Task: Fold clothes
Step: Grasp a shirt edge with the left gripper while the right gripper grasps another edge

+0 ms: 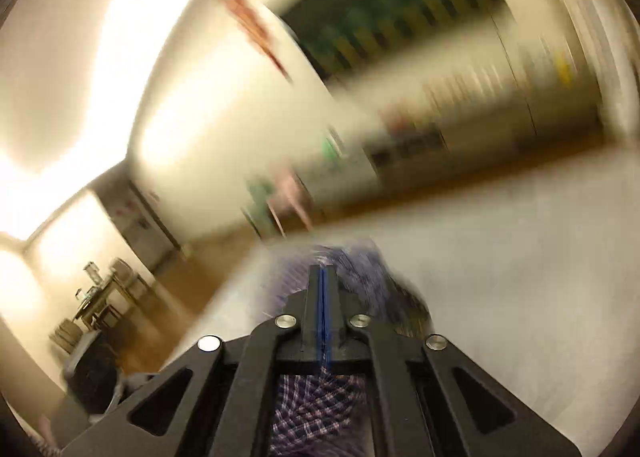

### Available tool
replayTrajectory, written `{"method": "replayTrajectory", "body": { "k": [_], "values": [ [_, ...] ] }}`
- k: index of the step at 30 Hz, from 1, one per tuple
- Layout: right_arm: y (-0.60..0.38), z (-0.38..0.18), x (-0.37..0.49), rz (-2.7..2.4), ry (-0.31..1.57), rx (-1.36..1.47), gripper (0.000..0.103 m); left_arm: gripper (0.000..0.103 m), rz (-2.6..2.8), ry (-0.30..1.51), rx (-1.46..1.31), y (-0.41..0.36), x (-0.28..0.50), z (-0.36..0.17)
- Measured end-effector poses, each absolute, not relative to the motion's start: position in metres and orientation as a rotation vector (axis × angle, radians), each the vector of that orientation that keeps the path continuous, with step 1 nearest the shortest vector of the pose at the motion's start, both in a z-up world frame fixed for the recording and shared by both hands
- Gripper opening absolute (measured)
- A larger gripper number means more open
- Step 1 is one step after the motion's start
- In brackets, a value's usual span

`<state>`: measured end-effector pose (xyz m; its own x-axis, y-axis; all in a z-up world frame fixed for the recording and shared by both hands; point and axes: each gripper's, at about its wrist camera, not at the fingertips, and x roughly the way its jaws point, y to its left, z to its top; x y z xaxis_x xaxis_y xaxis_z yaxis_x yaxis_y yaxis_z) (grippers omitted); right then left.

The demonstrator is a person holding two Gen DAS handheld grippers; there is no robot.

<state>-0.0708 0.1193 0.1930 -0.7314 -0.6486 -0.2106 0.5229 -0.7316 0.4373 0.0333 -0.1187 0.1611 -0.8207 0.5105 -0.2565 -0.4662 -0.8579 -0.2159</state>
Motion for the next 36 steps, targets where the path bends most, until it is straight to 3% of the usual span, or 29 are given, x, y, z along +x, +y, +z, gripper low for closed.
{"method": "replayTrajectory", "body": {
  "k": [3,6,9,11,13,15,18,22,24,26,31,32,33,34,35,36],
  "values": [
    [0.098,0.289,-0.011,-2.416,-0.259,0.179,0.001,0.004,2.572,-0.510,-0.326,-0.183,0.033,0.185],
    [0.055,0.319,-0.016,-2.489,-0.083,0.170,0.001,0.004,2.790,-0.628,-0.583,-0.237,-0.007,0.145],
    [0.033,0.267,-0.078,-2.549,-0.082,0.466,0.015,0.005,2.834,-0.552,-1.134,-0.262,-0.055,0.066],
    [0.032,0.208,-0.110,-2.546,-0.120,0.705,0.038,0.009,2.836,-0.499,-1.254,-0.266,-0.058,0.048],
    [0.051,0.138,-0.113,-2.526,-0.182,0.879,0.045,0.026,2.872,-0.403,-1.204,-0.264,-0.051,0.056],
    [0.075,0.082,-0.096,-2.521,-0.214,1.008,0.057,0.057,2.944,-0.287,-1.105,-0.253,-0.049,0.071],
    [0.115,0.018,-0.069,-2.428,-0.269,1.195,0.059,0.068,2.927,-0.207,-0.998,-0.228,-0.049,0.088],
    [0.122,-0.010,-0.071,-2.310,-0.407,1.267,0.059,0.072,2.833,-0.033,-1.070,-0.184,-0.061,0.076],
    [0.120,-0.001,-0.077,-2.292,-0.440,1.199,0.066,0.072,2.845,0.091,-1.103,-0.171,-0.065,0.065],
    [0.115,0.000,-0.087,-2.299,-0.430,1.189,0.075,0.072,2.841,0.094,-1.131,-0.170,-0.070,0.056],
    [0.113,-0.028,-0.115,-2.351,-0.487,1.268,0.075,0.072,2.791,-0.135,-1.121,-0.188,-0.067,0.033],
    [0.114,-0.032,-0.119,-2.333,-0.524,1.256,0.069,0.071,2.780,-0.166,-1.107,-0.190,-0.066,0.026],
    [0.114,-0.034,-0.120,-2.314,-0.546,1.241,0.056,0.070,2.784,-0.154,-1.084,-0.188,-0.064,0.022],
    [0.113,-0.034,-0.120,-2.289,-0.556,1.225,0.017,0.041,2.803,-0.111,-1.075,-0.184,-0.062,0.018],
    [0.112,-0.032,-0.119,-2.271,-0.562,1.200,0.006,0.008,2.823,-0.052,-1.111,-0.179,-0.066,0.011],
    [0.114,-0.025,-0.114,-2.273,-0.562,1.153,0.006,0.004,2.838,-0.042,-1.138,-0.177,-0.066,0.008]
  ]
}}
